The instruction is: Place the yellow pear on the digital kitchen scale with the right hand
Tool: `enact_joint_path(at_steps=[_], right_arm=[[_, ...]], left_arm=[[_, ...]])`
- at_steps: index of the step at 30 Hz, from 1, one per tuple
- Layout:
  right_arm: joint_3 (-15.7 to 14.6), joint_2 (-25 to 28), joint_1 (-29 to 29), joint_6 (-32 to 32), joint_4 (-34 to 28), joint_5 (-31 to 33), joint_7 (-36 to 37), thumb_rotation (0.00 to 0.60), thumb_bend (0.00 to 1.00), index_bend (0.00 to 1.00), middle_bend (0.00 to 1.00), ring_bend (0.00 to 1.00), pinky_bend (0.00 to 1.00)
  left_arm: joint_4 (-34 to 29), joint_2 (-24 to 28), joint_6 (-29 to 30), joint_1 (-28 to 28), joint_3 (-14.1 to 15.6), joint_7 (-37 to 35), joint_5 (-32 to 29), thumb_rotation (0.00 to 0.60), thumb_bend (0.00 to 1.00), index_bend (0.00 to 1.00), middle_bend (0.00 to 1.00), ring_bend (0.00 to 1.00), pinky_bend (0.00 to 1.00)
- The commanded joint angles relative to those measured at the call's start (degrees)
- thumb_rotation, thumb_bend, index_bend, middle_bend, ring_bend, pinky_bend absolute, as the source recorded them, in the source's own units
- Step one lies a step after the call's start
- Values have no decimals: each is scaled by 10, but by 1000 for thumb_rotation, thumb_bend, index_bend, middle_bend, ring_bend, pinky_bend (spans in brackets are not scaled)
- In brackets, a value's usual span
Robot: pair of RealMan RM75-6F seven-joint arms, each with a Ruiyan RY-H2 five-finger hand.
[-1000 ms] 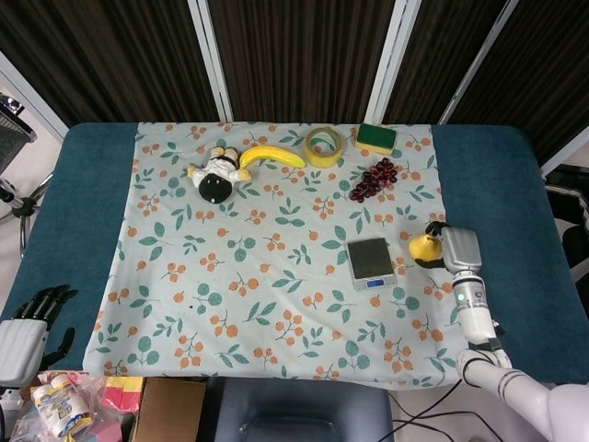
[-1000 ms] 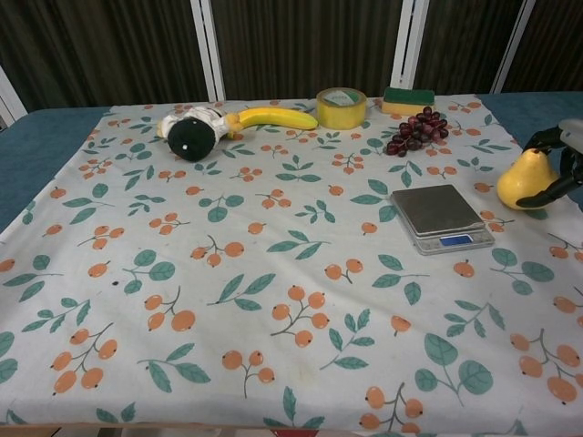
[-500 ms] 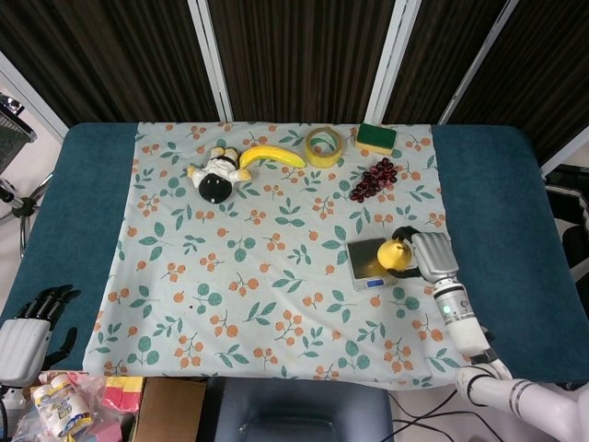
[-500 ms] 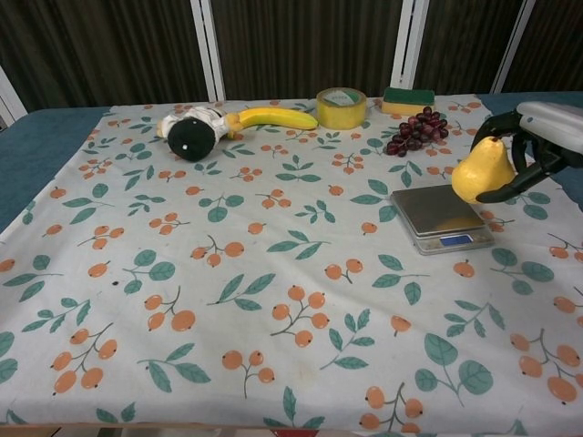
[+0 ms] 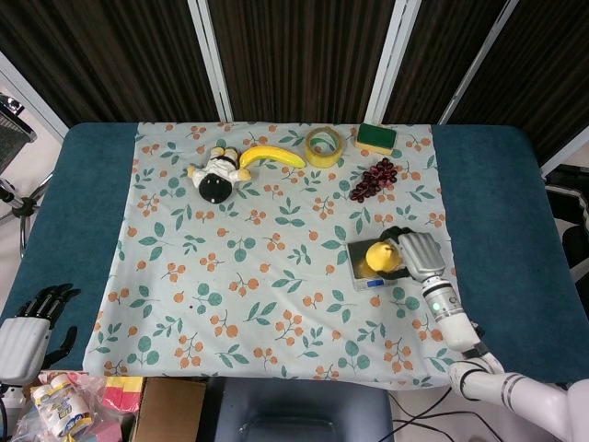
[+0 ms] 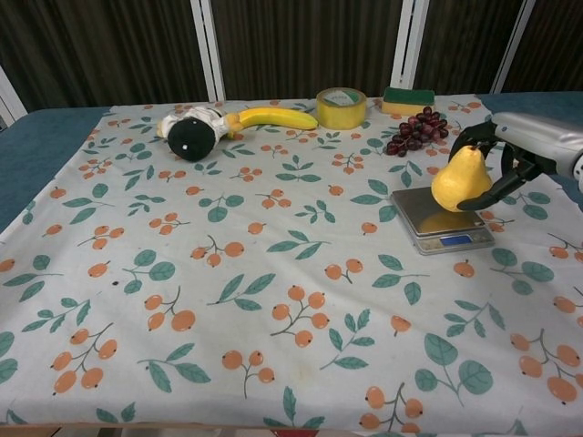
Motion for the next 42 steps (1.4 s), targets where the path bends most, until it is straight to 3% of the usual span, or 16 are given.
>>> enact_joint_path(at_steps=[1, 14, 22, 27, 32, 42], right_arm=[[-2, 1, 1, -3, 1, -1, 3, 600, 239, 434, 356, 298, 567], [-9, 32, -11, 18, -22, -22, 44, 600, 239, 148, 140, 113, 382], [-36, 173, -93, 123, -181, -61, 57, 600, 238, 82, 116, 70, 337], [-69, 243, -174, 208, -263, -53, -12, 600, 239, 77, 105, 8, 303], [-78, 231, -227, 271, -269, -31, -51, 600, 239, 73, 40, 0, 251], [-92, 226, -234, 260, -274, -46, -83, 600, 238, 0, 0, 0, 252]], left_arm=[[0, 0, 1, 1, 1, 0, 0, 600, 446, 216, 156, 145, 326], [0, 1, 7, 6, 4, 0, 4, 600, 446, 217, 155, 145, 326], [1, -1, 5, 6, 4, 7, 2, 600, 446, 218, 155, 145, 326], [1, -4, -2, 4, 0, 17, -10, 600, 446, 218, 155, 145, 326], [-5, -5, -6, 4, -4, 26, -22, 600, 447, 219, 156, 145, 327], [-12, -3, -6, 5, -5, 32, -25, 600, 446, 221, 157, 145, 329]])
